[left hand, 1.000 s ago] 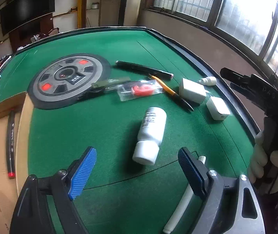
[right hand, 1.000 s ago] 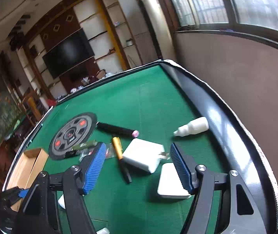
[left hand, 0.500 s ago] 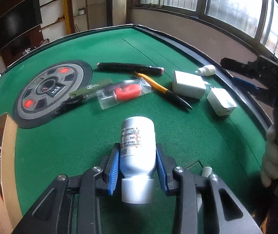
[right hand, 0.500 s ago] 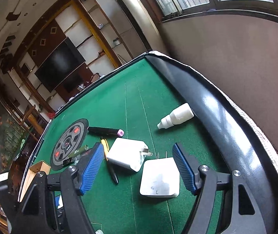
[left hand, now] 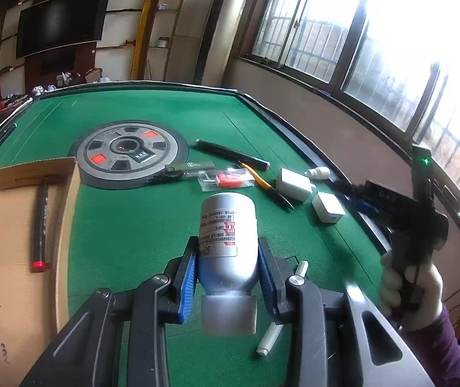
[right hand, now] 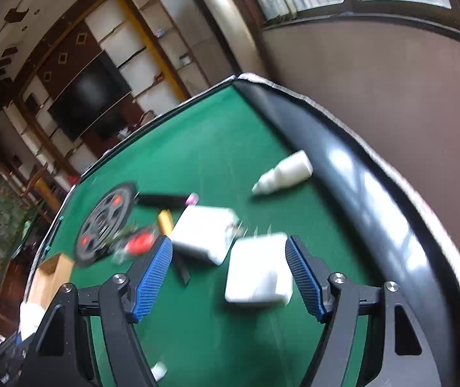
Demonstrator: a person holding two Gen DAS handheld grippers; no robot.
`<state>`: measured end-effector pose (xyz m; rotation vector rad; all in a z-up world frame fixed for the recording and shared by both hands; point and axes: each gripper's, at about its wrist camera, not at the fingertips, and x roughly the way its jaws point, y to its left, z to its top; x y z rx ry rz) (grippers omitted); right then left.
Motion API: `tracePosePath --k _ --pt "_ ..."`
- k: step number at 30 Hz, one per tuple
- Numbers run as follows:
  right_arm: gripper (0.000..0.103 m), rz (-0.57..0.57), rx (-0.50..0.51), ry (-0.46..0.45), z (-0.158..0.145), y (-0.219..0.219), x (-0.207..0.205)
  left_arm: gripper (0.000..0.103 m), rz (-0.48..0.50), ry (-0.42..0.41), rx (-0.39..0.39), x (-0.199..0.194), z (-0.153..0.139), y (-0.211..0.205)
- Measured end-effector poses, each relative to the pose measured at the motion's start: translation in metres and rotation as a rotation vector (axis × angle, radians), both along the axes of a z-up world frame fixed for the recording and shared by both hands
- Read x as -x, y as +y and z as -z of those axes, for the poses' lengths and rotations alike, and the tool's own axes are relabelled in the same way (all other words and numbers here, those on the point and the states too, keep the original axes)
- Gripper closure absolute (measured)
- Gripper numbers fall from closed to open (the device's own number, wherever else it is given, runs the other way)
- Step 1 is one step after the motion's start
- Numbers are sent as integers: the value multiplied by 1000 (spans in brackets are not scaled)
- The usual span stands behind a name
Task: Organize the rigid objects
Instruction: 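Grasp the white bottle with the left tool while the right tool grasps a white marker, then carry the bottle and white marker into the box and open both tools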
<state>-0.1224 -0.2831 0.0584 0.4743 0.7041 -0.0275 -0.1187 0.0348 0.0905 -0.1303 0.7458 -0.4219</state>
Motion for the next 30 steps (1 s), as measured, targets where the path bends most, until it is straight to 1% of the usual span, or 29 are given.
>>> tracePosePath --k 2,4,6,8,10,12,14,15,16,17,18,19,21,22,23,24,26,30 --pt "31 -105 -25 72 2 23 17 67 -23 -13 19 5 -4 13" --pt "31 -204 1 145 6 53 34 67 -39 -15 50 7 -4 25" --pt "31 -296 25 185 10 85 50 67 -57 -12 71 8 -3 35" --pt "31 -357 49 227 17 112 53 67 -72 -3 93 10 0 45" --pt "30 -378 106 273 27 135 46 67 -82 3 101 13 2 52" --pt "31 -360 207 272 29 153 40 67 -96 -1 110 17 3 59" --pt "33 -377 277 289 35 173 31 67 -110 -4 121 21 2 68" --pt "39 -373 328 283 37 181 28 67 -115 -7 127 22 2 71" --pt "52 -370 383 279 39 187 27 67 -121 -10 130 23 1 74" --pt "62 -365 436 273 40 192 27 67 -126 -13 133 24 1 76" --pt "75 -379 438 259 40 195 28 67 -131 -15 140 24 1 79" --pt "80 -386 432 253 40 196 30 67 -134 -16 147 24 1 81" --pt "82 -387 424 248 38 192 30 67 -140 -14 166 24 1 85" --pt "87 -383 405 249 36 188 29 67 -142 -14 168 24 2 87" --pt "89 -379 377 251 34 184 29 67 -144 -15 170 24 2 89" --pt "90 -376 327 253 32 176 28 67 -147 -15 174 25 3 91" --pt "91 -364 223 251 29 162 26 67 -154 -16 178 26 3 95" --pt "91 -366 102 216 17 150 27 67 -177 -15 182 29 4 108"
